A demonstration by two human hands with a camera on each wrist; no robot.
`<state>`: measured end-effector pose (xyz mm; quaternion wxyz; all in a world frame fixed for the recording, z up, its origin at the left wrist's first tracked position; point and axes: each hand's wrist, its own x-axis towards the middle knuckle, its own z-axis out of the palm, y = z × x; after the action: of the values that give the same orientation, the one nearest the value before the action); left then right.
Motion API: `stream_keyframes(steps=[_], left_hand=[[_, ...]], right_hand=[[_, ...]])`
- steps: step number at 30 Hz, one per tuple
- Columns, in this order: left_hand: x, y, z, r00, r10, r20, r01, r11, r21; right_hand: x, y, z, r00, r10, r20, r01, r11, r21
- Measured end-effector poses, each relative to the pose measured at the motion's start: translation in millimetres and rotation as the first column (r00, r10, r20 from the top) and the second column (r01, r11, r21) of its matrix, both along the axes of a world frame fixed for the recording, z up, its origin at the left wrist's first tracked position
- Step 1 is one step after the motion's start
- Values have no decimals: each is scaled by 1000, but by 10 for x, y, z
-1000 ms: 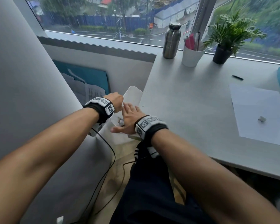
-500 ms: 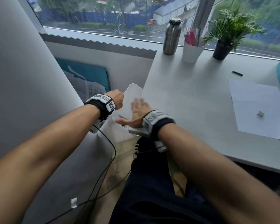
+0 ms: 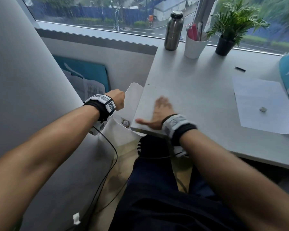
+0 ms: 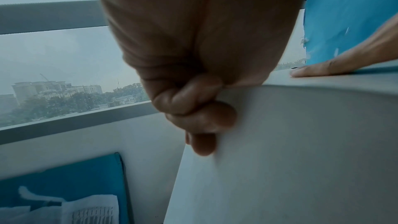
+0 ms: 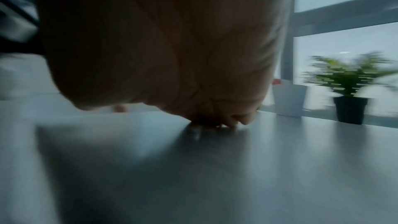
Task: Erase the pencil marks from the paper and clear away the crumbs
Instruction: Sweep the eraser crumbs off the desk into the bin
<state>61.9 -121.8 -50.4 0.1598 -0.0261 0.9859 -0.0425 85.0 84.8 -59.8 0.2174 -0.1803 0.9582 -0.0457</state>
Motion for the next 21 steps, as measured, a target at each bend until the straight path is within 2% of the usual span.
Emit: stream_keyframes(steps=[3,6,8,10,12,14,15,17,19,21], left_hand=[[25,-15,25,1000,-5,-2,5,1000,18],[63,-31,51,1000,-9,-4,9,1000,14],[87,-49,57,1000,2,-8,-2,1000,11],[107,-56,67,1000,5,-3,-5,1000,2],[112,-56,59,1000,12,8,-12,1000,5],[110,-48,48,1000,5,8,-5,1000,11],[104,-46,43,1000,2,4,-2,1000,10],[102,-58,43,1000,0,-3,0,1000,1],[106,-92,50,1000,-1,-3,1,1000,-9],[95,-134,35,1000,0,2,0,1000,-1]], right_hand=[[355,-627,49,954,290,82,-282,954,-99],[311,-749,188,938,345,44,-335,930,-151],[123,-500,248,962,271,-44,-274,953,-130],[-129,-138,269,984,145,-107,-150,988,-45],[-270,138,223,997,-14,-75,19,997,68],[-216,122,123,994,-108,4,107,989,100],[-135,-3,64,996,-84,19,82,994,77],[60,-361,14,996,75,53,-75,997,7],[173,-699,44,951,295,86,-294,955,-29],[137,-823,107,915,397,78,-393,918,-58]])
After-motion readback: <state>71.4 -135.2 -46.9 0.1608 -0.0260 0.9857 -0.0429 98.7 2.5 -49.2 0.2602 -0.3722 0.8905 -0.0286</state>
